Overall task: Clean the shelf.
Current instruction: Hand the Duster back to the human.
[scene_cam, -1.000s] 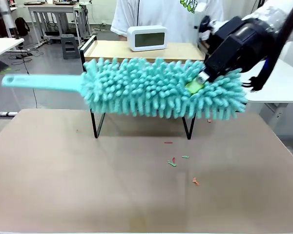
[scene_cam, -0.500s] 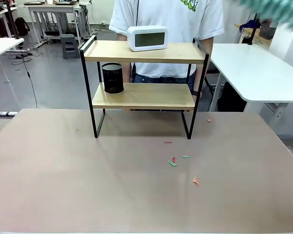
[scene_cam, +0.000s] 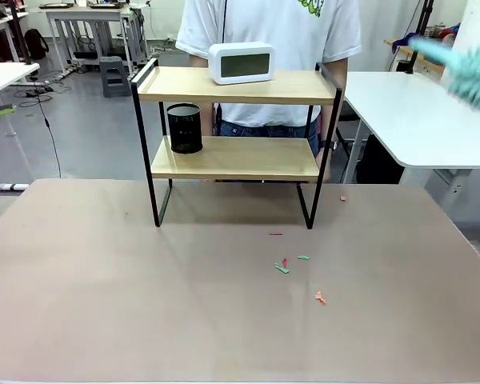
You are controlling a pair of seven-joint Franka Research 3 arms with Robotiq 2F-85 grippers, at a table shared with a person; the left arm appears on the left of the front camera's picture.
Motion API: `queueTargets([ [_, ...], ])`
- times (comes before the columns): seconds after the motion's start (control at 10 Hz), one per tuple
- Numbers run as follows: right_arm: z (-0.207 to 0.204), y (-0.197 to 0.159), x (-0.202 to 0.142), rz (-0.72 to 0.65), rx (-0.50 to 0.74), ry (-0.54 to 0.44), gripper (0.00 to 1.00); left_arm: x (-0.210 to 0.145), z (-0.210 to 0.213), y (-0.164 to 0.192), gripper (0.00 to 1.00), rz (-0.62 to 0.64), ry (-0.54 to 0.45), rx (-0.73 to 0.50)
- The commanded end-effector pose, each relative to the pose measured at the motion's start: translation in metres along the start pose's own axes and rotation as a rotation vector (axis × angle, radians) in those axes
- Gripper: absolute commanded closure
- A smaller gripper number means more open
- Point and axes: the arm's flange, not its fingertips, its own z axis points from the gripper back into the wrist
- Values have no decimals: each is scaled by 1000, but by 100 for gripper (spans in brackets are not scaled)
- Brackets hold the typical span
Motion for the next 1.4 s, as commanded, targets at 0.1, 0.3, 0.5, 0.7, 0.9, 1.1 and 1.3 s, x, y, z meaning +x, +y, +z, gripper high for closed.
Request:
queueTargets([
  [0.1, 0, 0, 0, 0, 0, 0, 100, 0, 0, -1, 0, -8, -2, 1],
  [0.3, 0, 0, 0, 0, 0, 0, 100, 0, 0, -1, 0, -8, -2, 1],
  [0.5, 0, 0, 0, 0, 0, 0, 100, 0, 0, -1, 0, -8, -2, 1],
  [0.7, 0, 0, 0, 0, 0, 0, 100, 0, 0, -1, 0, -8, -2, 1],
  [0.9, 0, 0, 0, 0, 0, 0, 100, 0, 0, -1, 0, -8, -2, 1],
  [1.1, 0, 0, 0, 0, 0, 0, 100, 0, 0, -1, 0, -8, -2, 1],
  [1.3, 0, 0, 0, 0, 0, 0, 100, 0, 0, -1, 0, -8, -2, 1],
])
